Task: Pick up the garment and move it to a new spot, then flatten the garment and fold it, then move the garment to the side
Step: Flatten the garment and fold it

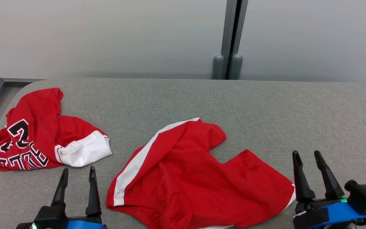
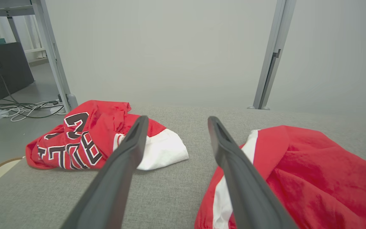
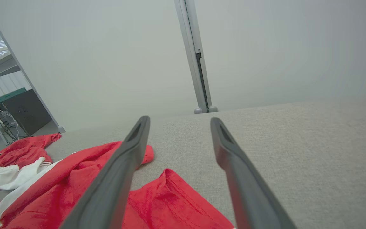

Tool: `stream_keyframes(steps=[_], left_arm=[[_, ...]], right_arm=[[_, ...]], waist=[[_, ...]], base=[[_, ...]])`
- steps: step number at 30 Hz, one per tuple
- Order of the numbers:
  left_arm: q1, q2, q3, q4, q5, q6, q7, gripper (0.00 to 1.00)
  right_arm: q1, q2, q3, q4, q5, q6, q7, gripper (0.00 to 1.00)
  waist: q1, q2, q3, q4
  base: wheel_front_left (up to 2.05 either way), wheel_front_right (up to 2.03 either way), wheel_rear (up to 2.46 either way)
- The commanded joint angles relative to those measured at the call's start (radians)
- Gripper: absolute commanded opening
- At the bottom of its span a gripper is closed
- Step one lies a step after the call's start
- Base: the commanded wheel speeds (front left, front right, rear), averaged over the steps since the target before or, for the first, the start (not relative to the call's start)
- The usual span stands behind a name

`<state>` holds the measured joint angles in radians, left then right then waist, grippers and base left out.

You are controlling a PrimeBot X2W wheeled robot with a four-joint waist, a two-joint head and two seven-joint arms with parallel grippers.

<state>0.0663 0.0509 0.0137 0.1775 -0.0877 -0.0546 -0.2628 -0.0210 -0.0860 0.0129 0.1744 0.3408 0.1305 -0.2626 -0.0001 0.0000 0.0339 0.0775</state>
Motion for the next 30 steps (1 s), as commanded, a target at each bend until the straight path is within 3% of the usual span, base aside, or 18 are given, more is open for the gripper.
stream_keyframes(steps=[1,10,25,26,27,28,30], left_arm=[[0.007,-0.001,-0.002,-0.001,0.005,-0.006,-0.003,1.00],[-0.043,0.013,-0.064,0.100,0.043,-0.051,-0.003,1.00],[-0.218,0.050,-0.143,0.572,0.009,-0.074,0.003,1.00],[-0.231,0.050,-0.151,0.590,0.008,-0.075,0.003,0.89],[-0.246,0.051,-0.162,0.602,0.010,-0.076,0.003,0.24],[-0.259,0.052,-0.173,0.611,0.007,-0.077,0.003,0.00],[-0.293,0.062,-0.188,0.618,0.010,-0.078,0.000,0.00]], right_arm=[[0.023,0.007,0.007,-0.020,-0.016,0.001,-0.003,1.00],[0.032,0.029,0.050,-0.023,-0.082,0.001,-0.003,1.00],[-0.018,0.029,0.052,0.004,-0.093,0.001,-0.004,1.00],[-0.020,0.029,0.053,0.003,-0.093,0.001,-0.003,1.00],[-0.022,0.029,0.054,0.003,-0.093,0.001,-0.004,1.00],[-0.023,0.029,0.054,0.004,-0.092,0.001,-0.004,1.00],[-0.029,0.027,0.052,0.004,-0.089,0.001,-0.004,1.00]], waist=[[0.0001,0.0000,0.000,0.003],[0.0001,0.0000,0.016,0.005],[0.0001,0.0000,0.075,-0.053],[0.0001,0.0000,0.078,-0.056],[0.0001,0.0000,0.083,-0.060],[0.0001,0.0000,0.087,-0.062],[0.0001,0.0000,0.094,-0.067]], base=[[0.00,0.00,0.00],[0.00,0.00,0.00],[0.00,0.00,0.00],[0.00,0.00,0.00],[0.00,0.00,0.00],[0.00,0.00,0.00],[0.00,0.00,0.00]])
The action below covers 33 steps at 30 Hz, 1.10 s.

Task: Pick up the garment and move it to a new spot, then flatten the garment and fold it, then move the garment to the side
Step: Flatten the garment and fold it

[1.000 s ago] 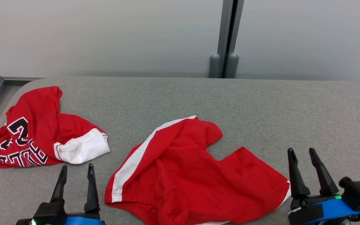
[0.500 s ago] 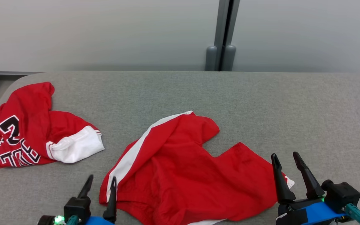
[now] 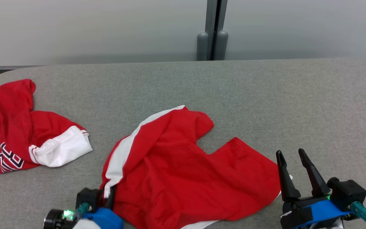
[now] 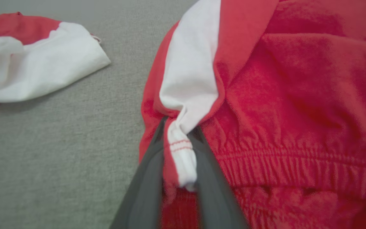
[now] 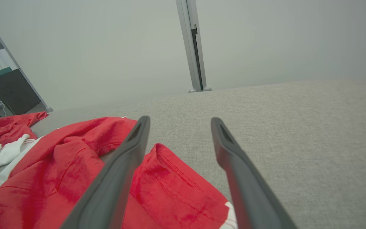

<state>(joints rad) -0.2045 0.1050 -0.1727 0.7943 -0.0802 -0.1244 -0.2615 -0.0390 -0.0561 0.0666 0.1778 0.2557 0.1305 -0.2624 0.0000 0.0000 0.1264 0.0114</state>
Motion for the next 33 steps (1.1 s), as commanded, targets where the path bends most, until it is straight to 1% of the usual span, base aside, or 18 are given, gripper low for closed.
stream_keyframes(steps=[1,7,10,12,13,15,17,19,20,21,23,27,33], left_arm=[[-0.043,0.013,-0.009,-0.001,0.003,-0.007,-0.003,0.00],[-0.191,0.056,-0.027,-0.054,0.011,-0.006,-0.005,0.00],[-0.278,0.075,-0.045,-0.060,0.006,-0.006,-0.005,0.00],[-0.328,0.083,-0.051,-0.043,-0.001,-0.006,-0.005,0.00],[-0.328,0.083,-0.051,-0.043,-0.001,-0.006,-0.005,0.00],[-0.379,0.106,-0.047,-0.021,-0.012,-0.005,-0.005,0.00],[-0.426,0.121,-0.041,0.032,-0.017,-0.005,-0.005,0.00],[-0.445,0.124,-0.034,0.071,-0.021,0.000,-0.005,0.00],[-0.449,0.125,-0.031,0.090,-0.022,0.002,-0.005,0.55],[-0.451,0.121,-0.029,0.103,-0.026,0.002,-0.005,1.00],[-0.443,0.111,-0.030,0.100,-0.024,0.003,-0.005,1.00],[-0.388,0.102,-0.018,0.048,-0.028,0.018,-0.005,1.00],[-0.235,0.076,0.024,-0.122,-0.046,0.032,-0.004,1.00]], right_arm=[[-0.017,-0.004,-0.003,0.001,-0.003,0.001,-0.004,1.00],[-0.042,-0.012,-0.014,-0.002,-0.007,0.001,-0.004,1.00],[-0.056,-0.015,-0.022,0.002,-0.010,0.001,-0.004,1.00],[-0.065,-0.015,-0.028,0.005,-0.010,0.001,-0.004,1.00],[-0.065,-0.015,-0.028,0.005,-0.010,0.001,-0.004,1.00],[-0.069,-0.013,-0.032,0.006,-0.013,0.001,-0.004,1.00],[-0.083,-0.010,-0.033,0.008,-0.015,0.001,-0.004,1.00],[-0.087,-0.010,-0.030,0.013,-0.013,0.001,-0.004,1.00],[-0.087,-0.009,-0.029,0.015,-0.012,0.001,-0.004,1.00],[-0.087,-0.009,-0.030,0.017,-0.010,0.001,-0.004,1.00],[-0.081,-0.008,-0.034,0.019,-0.007,0.001,-0.004,1.00],[-0.057,-0.007,-0.040,0.025,-0.009,0.001,-0.004,1.00],[-0.020,-0.006,-0.058,0.032,-0.014,0.001,-0.004,1.00]], waist=[[0.0000,0.0000,0.005,-0.004],[0.0000,0.0000,0.034,-0.036],[0.0000,0.0000,0.053,-0.059],[0.0000,0.0000,0.067,-0.077],[0.0000,0.0000,0.067,-0.077],[0.0000,0.0000,0.083,-0.095],[0.0000,0.0000,0.103,-0.116],[0.0000,0.0000,0.110,-0.126],[0.0000,0.0000,0.111,-0.128],[0.0000,0.0000,0.110,-0.130],[0.0000,0.0000,0.100,-0.127],[0.0000,0.0000,0.067,-0.111],[0.0000,0.0000,-0.005,-0.063]], base=[[0.00,0.00,0.00],[0.00,0.00,0.00],[0.00,0.00,0.00],[0.00,0.00,0.00],[0.00,0.00,0.00],[0.00,0.00,0.00],[0.00,0.00,0.00],[0.00,0.00,0.00],[0.00,0.00,0.00],[0.00,0.00,0.00],[0.00,0.00,0.00],[0.00,0.00,0.00],[0.00,0.00,0.00]])
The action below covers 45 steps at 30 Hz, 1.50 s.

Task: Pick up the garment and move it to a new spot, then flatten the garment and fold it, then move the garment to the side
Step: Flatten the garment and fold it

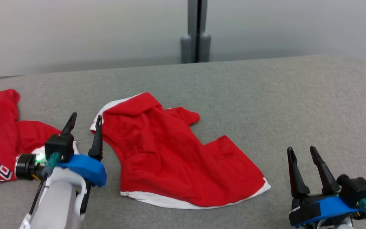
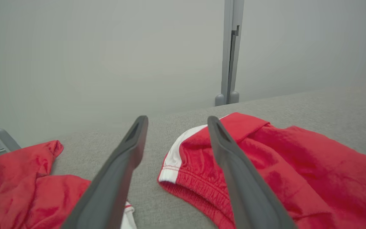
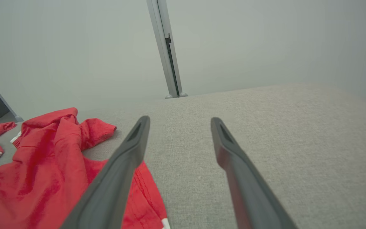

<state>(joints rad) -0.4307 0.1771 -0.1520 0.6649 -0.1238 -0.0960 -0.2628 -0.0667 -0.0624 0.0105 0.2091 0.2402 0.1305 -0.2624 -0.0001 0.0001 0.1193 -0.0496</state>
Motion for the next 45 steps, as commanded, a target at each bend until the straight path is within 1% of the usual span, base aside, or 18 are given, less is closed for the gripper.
stream_keyframes(steps=[1,8,14,18,21,29,36,45], left_arm=[[0.022,-0.002,0.008,-0.022,-0.007,0.005,-0.003,1.00],[0.224,-0.025,0.085,-0.234,0.004,0.035,-0.003,1.00],[0.364,-0.034,0.118,-0.329,0.041,0.051,-0.003,1.00],[0.439,-0.044,0.138,-0.368,0.048,0.064,-0.003,1.00],[0.478,-0.055,0.158,-0.380,0.039,0.057,-0.003,1.00],[0.523,-0.074,0.162,-0.378,0.057,0.043,-0.003,1.00],[0.521,-0.084,0.163,-0.361,0.065,0.033,-0.003,1.00],[0.516,-0.094,0.168,-0.351,0.075,0.024,-0.003,1.00]], right_arm=[[0.016,0.001,-0.005,0.002,0.001,0.001,-0.004,1.00],[0.066,0.001,-0.013,0.005,-0.006,0.001,-0.004,1.00],[0.098,0.000,-0.018,0.014,-0.016,0.001,-0.004,1.00],[0.112,-0.002,-0.026,0.026,-0.022,0.001,-0.004,1.00],[0.124,-0.002,-0.032,0.043,-0.028,0.001,-0.004,1.00],[0.138,0.003,-0.040,0.085,-0.042,0.001,-0.004,1.00],[0.129,0.006,-0.031,0.139,-0.065,0.001,-0.004,1.00],[0.114,0.007,-0.033,0.150,-0.064,0.001,-0.004,1.00]], waist=[[0.0001,-0.0001,-0.009,0.008],[0.0001,-0.0001,-0.079,0.067],[0.0001,-0.0001,-0.111,0.105],[0.0001,-0.0001,-0.123,0.124],[0.0001,-0.0001,-0.130,0.132],[0.0001,-0.0001,-0.141,0.139],[0.0001,-0.0001,-0.135,0.136],[0.0001,-0.0001,-0.135,0.131]], base=[[0.00,0.00,0.00],[0.00,0.00,0.00],[0.00,0.00,0.00],[0.00,0.00,0.00],[0.00,0.00,0.00],[0.00,0.00,0.00],[0.00,0.00,0.00],[0.00,0.00,0.00]])
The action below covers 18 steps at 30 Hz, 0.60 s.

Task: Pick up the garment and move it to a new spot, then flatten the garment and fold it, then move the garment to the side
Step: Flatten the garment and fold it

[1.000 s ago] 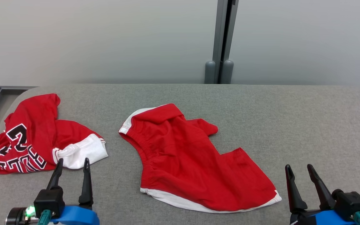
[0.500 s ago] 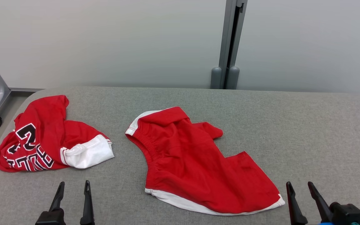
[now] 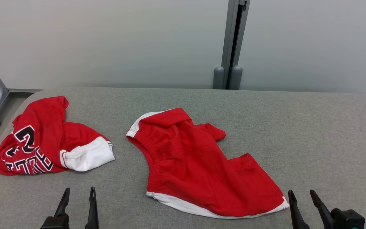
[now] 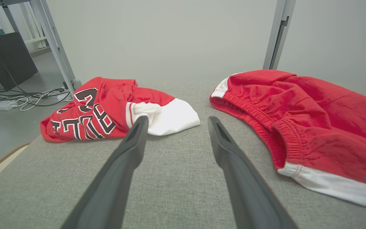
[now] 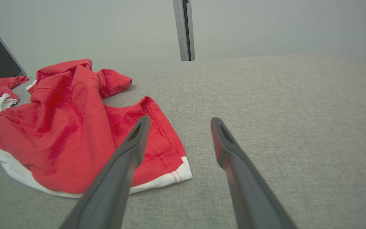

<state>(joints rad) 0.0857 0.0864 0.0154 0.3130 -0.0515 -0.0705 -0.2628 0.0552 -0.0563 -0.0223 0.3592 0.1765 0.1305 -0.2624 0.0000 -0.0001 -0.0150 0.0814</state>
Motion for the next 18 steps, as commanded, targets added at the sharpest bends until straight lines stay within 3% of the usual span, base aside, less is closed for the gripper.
stream_keyframes(steps=[1,9,18], left_arm=[[-0.001,-0.004,0.000,0.001,0.005,-0.002,-0.003,1.00],[-0.025,-0.009,-0.031,0.007,0.009,-0.028,-0.003,1.00],[-0.112,-0.005,-0.187,0.123,0.017,-0.058,-0.003,1.00]], right_arm=[[-0.007,0.001,0.000,0.000,0.000,0.001,-0.004,1.00],[-0.020,-0.002,0.008,0.007,0.000,0.001,-0.004,1.00],[-0.109,-0.020,0.056,0.086,0.002,0.001,-0.004,1.00]], waist=[[0.0000,0.0001,-0.001,0.000],[0.0000,0.0001,0.001,-0.008],[0.0000,0.0001,0.030,-0.055]], base=[[0.00,0.00,0.00],[0.00,0.00,0.00],[0.00,0.00,0.00]])
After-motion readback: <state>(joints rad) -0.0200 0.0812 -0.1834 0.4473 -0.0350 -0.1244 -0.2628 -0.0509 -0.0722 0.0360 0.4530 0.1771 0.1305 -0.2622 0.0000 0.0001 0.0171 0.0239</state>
